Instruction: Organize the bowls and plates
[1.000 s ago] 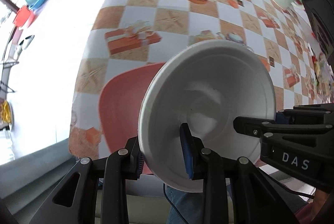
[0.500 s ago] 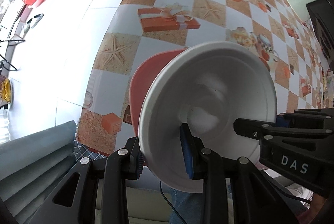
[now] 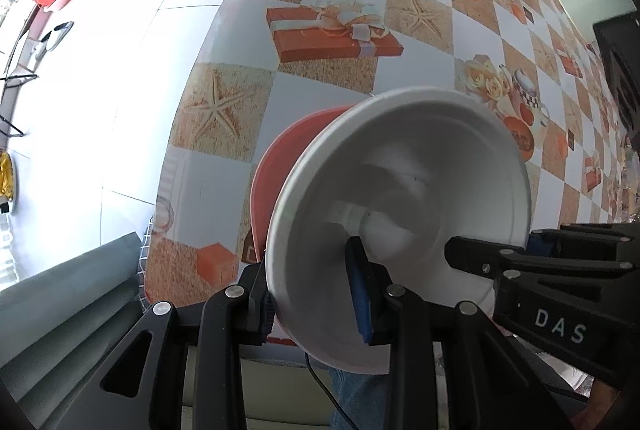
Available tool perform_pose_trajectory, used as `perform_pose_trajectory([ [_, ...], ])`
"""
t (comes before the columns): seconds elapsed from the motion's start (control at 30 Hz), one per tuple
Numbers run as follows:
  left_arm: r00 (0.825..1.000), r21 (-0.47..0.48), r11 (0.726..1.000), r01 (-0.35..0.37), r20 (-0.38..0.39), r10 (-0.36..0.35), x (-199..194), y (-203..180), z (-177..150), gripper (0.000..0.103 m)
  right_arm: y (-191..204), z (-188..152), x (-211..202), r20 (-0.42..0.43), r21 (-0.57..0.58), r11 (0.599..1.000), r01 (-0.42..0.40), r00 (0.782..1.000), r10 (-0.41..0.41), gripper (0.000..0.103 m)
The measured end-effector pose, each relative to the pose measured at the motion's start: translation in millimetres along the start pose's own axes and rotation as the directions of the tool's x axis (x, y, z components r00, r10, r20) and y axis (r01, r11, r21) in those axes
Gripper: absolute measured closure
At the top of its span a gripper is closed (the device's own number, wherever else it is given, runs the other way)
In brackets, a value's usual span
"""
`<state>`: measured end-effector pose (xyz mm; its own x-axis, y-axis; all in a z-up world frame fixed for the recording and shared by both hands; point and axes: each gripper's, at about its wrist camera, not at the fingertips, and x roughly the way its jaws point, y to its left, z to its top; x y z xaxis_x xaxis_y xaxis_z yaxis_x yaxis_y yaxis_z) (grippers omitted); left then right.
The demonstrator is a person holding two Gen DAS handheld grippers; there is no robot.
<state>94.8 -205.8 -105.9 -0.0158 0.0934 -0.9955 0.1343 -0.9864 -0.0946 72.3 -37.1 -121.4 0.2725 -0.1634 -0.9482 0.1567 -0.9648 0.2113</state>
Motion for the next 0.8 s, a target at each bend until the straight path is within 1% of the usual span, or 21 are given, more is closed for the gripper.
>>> perform_pose_trajectory([
  [0.17,1.0,0.026,1.0,-0.001,0.011,0.001,-2.2,0.3,9.5,0.069,-10.1,6.7,-5.6,0.032,0.063,0.998,-0.027,0.999,0.025,0.082],
  [0.33,0.999,0.075,0.997,-0.013,0.031,0.011,-4.8,-7.1,27.4,0.069,-23.9,19.2,-12.1,0.084,0.152,0.987,-0.06,0.995,0.047,0.082],
  [0.4,0.999,0.085,0.996,-0.011,0.033,0.009,-6.2,-10.5,37.7,0.069,-28.8,25.3,-14.2,0.088,0.179,0.981,-0.076,0.994,0.061,0.082],
  [0.47,0.999,0.089,0.996,-0.013,0.033,0.011,-7.5,-12.5,44.4,0.069,-28.4,27.1,-16.3,0.089,0.179,0.981,-0.075,0.994,0.06,0.082],
  [0.53,0.999,0.107,0.994,-0.032,0.042,0.027,-10.4,-16.3,45.8,0.069,-25.5,26.1,-17.5,0.091,0.16,0.985,-0.064,0.995,0.05,0.082],
  [0.63,0.998,0.129,0.99,-0.054,0.048,0.048,-13.0,-22.4,38.4,0.069,-21.8,22.6,-18.6,0.089,0.13,0.991,-0.042,0.996,0.031,0.082],
  [0.8,0.998,0.106,0.993,-0.05,0.054,0.045,-19.5,-22.7,27.7,0.068,-6.2,17.0,-24.1,0.099,0.067,0.998,0.002,0.995,-0.009,0.081],
])
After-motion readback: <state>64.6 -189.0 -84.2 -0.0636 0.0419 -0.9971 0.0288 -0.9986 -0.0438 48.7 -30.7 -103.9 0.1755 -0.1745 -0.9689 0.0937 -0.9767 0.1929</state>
